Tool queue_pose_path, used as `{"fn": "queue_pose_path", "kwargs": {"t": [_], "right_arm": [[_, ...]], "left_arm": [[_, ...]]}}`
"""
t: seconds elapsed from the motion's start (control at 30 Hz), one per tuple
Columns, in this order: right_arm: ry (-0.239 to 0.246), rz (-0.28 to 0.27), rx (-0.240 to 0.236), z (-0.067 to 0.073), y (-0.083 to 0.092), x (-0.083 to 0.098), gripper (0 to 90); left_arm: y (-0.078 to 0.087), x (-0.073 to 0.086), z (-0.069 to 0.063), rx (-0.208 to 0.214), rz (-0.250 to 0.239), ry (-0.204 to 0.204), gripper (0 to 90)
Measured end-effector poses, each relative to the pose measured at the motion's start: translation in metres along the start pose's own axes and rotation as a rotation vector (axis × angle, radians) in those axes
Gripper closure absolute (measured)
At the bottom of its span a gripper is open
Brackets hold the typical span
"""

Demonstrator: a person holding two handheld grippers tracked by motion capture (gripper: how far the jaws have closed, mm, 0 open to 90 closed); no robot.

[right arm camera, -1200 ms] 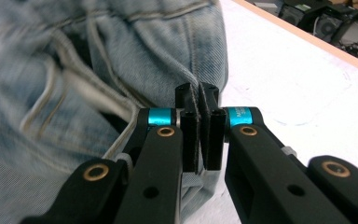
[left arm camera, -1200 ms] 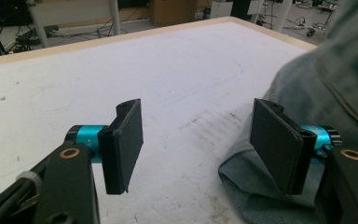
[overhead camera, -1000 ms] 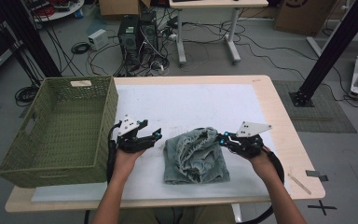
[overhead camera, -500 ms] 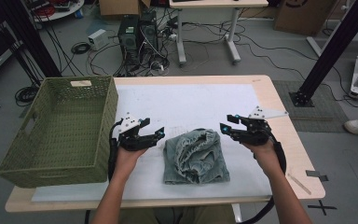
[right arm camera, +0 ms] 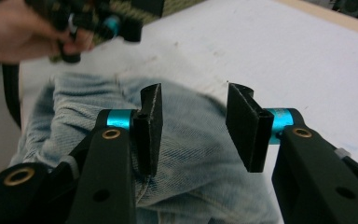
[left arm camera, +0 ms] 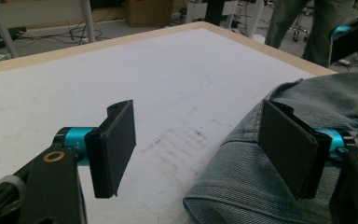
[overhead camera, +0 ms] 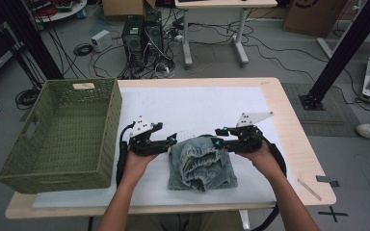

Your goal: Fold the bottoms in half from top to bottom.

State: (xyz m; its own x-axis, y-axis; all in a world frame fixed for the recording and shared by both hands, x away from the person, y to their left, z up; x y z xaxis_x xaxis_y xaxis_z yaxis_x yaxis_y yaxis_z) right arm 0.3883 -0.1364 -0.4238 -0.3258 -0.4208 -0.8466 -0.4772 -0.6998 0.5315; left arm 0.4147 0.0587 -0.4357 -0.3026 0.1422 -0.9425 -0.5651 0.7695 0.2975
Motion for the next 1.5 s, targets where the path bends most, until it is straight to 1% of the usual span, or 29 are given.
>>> {"fn": "queue_pose_path", "kwargs": {"t": [0.03,0.1,0.2,0.3,0.43,0.6,0.7,0.73,0.77,0.8,0.83,0.9,0.93,1.0,1.07,1.17,1.27,1.4,1.47,1.5], "right_arm": [[0.014,0.011,-0.011,0.004,0.000,0.005,57.6],[0.043,0.031,-0.014,0.009,-0.001,0.014,57.8],[0.070,0.049,-0.021,0.016,-0.004,0.026,58.3],[0.088,0.056,-0.021,0.021,-0.006,0.034,58.4],[0.111,0.063,-0.004,0.025,-0.007,0.043,58.5],[0.130,0.074,0.013,0.030,-0.011,0.055,58.5],[0.118,0.062,0.017,0.030,-0.012,0.060,58.4],[0.115,0.058,0.020,0.030,-0.013,0.061,58.4],[0.118,0.056,0.022,0.029,-0.013,0.062,58.4],[0.119,0.056,0.025,0.030,-0.013,0.062,58.4],[0.122,0.057,0.029,0.030,-0.014,0.063,58.4],[0.120,0.058,0.030,0.030,-0.014,0.063,58.2],[0.118,0.058,0.033,0.029,-0.014,0.063,58.1],[0.114,0.058,0.033,0.030,-0.014,0.063,57.8],[0.116,0.055,0.035,0.029,-0.014,0.063,57.7],[0.117,0.053,0.037,0.030,-0.014,0.064,57.3],[0.120,0.052,0.040,0.029,-0.013,0.064,56.1],[0.128,0.064,0.041,0.029,-0.015,0.067,55.8],[0.133,0.071,0.038,0.028,-0.016,0.068,55.9],[0.126,0.079,0.038,0.028,-0.016,0.069,55.9]], "left_arm": [[-0.001,0.000,-0.001,0.004,-0.002,0.003,28.1],[-0.002,0.002,-0.003,0.011,0.006,0.000,28.3],[-0.004,0.006,-0.007,0.026,0.016,0.004,29.2],[-0.008,0.008,-0.014,0.067,0.024,0.009,33.3],[-0.011,0.009,-0.024,0.112,0.020,0.007,36.8],[-0.014,0.005,-0.035,0.142,0.001,0.002,37.6],[-0.016,0.006,-0.042,0.166,0.010,-0.007,37.7],[-0.017,0.007,-0.045,0.178,0.013,-0.011,38.2],[-0.017,0.007,-0.050,0.201,0.011,-0.017,40.8],[-0.017,0.007,-0.054,0.229,0.012,-0.035,46.2],[-0.017,0.007,-0.059,0.245,0.015,-0.052,49.4],[-0.018,0.007,-0.068,0.287,0.012,-0.052,49.3],[-0.019,0.008,-0.071,0.298,0.014,-0.056,49.3],[-0.021,0.010,-0.075,0.306,0.026,-0.067,49.1],[-0.024,0.013,-0.077,0.310,0.041,-0.063,48.9],[-0.027,0.021,-0.078,0.305,0.079,-0.080,50.3],[-0.027,0.030,-0.077,0.296,0.116,-0.102,54.1],[-0.027,0.042,-0.076,0.292,0.139,-0.089,54.9],[-0.029,0.047,-0.074,0.283,0.151,-0.080,54.9],[-0.029,0.049,-0.073,0.277,0.157,-0.083,54.9]]}}
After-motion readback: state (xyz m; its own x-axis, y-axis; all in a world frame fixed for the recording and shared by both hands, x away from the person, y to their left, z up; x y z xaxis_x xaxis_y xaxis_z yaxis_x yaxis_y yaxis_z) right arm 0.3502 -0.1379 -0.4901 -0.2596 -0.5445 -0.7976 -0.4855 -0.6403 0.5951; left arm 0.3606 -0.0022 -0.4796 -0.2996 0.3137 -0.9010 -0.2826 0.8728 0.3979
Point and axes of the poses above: each handheld gripper's, and its own axes: y roughly backward along the jaws, x roughly out of its underside, z roughly to its left, the point moved 10 cm from there along -y, roughly forward along the jaws, and after that the axes turned 8 degrees about x, right-handed, at the moved point
